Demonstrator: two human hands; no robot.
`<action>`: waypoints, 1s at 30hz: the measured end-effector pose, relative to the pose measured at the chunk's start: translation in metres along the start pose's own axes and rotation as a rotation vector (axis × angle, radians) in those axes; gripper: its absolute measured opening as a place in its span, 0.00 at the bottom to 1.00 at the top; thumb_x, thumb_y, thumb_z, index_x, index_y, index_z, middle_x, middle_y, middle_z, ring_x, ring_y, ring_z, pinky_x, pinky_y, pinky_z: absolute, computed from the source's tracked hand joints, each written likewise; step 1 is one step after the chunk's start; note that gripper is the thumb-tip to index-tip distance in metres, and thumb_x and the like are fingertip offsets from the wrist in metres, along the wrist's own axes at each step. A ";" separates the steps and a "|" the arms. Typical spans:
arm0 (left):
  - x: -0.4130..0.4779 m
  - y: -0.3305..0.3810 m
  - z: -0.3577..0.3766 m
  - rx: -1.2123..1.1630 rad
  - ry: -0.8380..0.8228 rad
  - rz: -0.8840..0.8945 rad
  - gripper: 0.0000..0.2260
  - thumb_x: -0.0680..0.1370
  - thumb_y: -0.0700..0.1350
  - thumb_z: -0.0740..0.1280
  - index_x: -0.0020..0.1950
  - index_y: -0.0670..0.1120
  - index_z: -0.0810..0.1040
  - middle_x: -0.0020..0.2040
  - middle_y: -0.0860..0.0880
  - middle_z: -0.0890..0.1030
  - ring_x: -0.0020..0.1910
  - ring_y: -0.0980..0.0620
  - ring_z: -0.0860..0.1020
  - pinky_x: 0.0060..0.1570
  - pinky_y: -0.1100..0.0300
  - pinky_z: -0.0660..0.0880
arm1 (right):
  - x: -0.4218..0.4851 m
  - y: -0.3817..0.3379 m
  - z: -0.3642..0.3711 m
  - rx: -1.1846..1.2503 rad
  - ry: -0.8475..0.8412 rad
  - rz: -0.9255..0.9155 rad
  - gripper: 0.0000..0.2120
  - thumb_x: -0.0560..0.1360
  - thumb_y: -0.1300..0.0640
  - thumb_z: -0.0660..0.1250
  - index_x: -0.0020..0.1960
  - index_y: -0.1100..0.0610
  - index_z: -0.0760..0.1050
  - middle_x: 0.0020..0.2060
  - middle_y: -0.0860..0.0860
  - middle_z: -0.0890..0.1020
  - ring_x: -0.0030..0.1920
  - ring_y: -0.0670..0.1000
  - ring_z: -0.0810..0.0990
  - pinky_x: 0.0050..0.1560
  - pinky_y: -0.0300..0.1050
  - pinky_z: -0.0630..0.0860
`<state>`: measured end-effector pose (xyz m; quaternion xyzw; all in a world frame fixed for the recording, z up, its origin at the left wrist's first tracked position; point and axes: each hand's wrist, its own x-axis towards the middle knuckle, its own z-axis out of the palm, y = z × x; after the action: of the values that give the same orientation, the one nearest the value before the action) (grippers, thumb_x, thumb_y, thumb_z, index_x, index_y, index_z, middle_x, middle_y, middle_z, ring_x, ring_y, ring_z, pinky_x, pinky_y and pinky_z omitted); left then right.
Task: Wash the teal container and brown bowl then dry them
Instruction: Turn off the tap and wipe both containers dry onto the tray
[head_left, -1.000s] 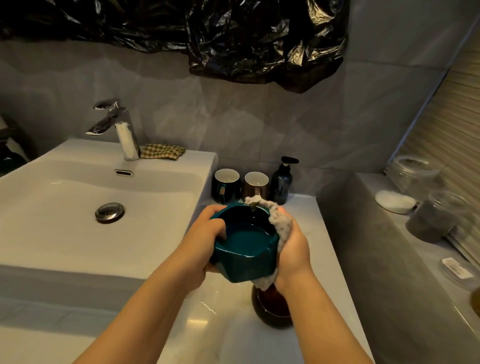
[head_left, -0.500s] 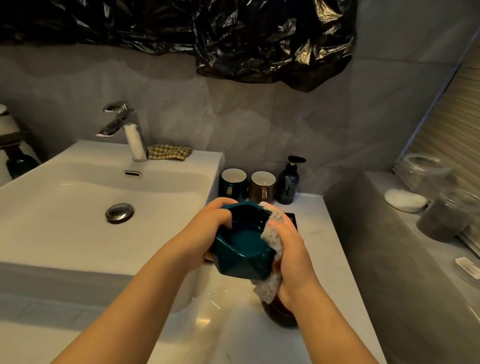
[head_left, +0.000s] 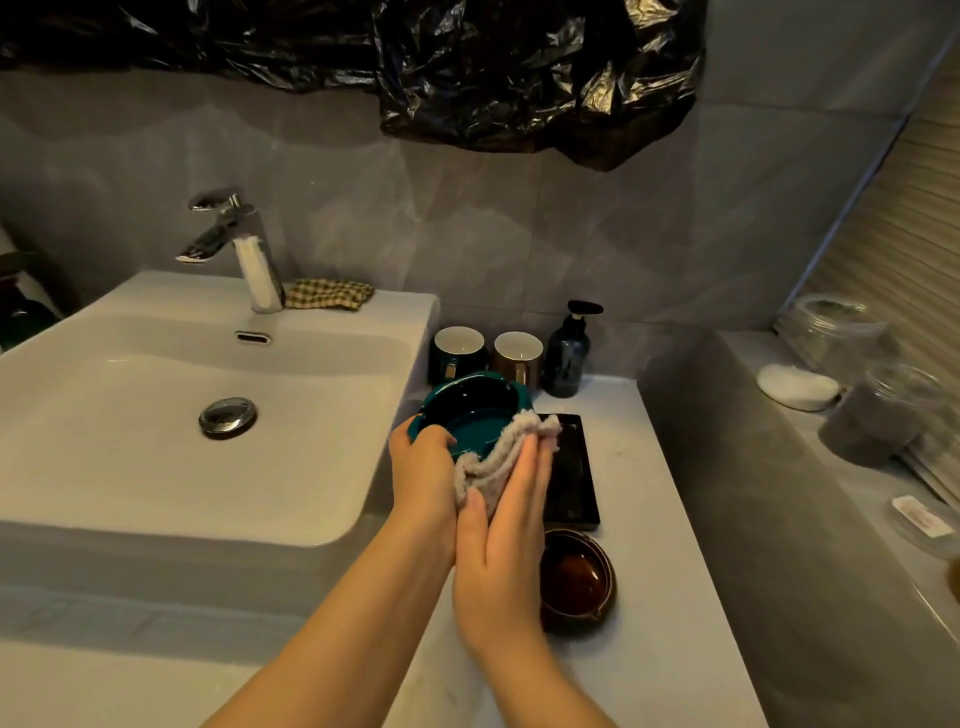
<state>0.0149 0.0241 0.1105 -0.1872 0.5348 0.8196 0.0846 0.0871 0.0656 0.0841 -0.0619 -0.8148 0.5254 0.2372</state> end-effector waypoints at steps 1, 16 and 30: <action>-0.001 0.000 -0.001 0.012 -0.001 -0.019 0.23 0.71 0.35 0.56 0.66 0.40 0.66 0.51 0.38 0.76 0.49 0.40 0.78 0.42 0.53 0.77 | 0.000 0.001 -0.001 -0.015 0.005 0.012 0.30 0.70 0.35 0.44 0.66 0.33 0.31 0.71 0.34 0.37 0.75 0.42 0.45 0.74 0.44 0.52; -0.019 0.019 -0.003 0.060 -0.080 0.010 0.18 0.70 0.31 0.52 0.58 0.40 0.67 0.39 0.44 0.73 0.35 0.47 0.73 0.26 0.61 0.72 | 0.021 -0.006 -0.008 0.298 0.034 0.016 0.32 0.71 0.38 0.51 0.72 0.38 0.46 0.74 0.37 0.51 0.73 0.35 0.52 0.72 0.35 0.55; -0.026 0.022 -0.001 0.226 -0.146 0.038 0.24 0.70 0.32 0.54 0.60 0.54 0.71 0.51 0.45 0.77 0.48 0.44 0.77 0.34 0.55 0.77 | 0.055 -0.014 -0.032 0.776 0.018 0.429 0.18 0.70 0.42 0.60 0.57 0.47 0.74 0.54 0.55 0.77 0.55 0.56 0.77 0.57 0.53 0.75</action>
<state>0.0312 0.0161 0.1387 -0.1062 0.6194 0.7672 0.1285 0.0556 0.1051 0.1248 -0.1404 -0.5239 0.8291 0.1355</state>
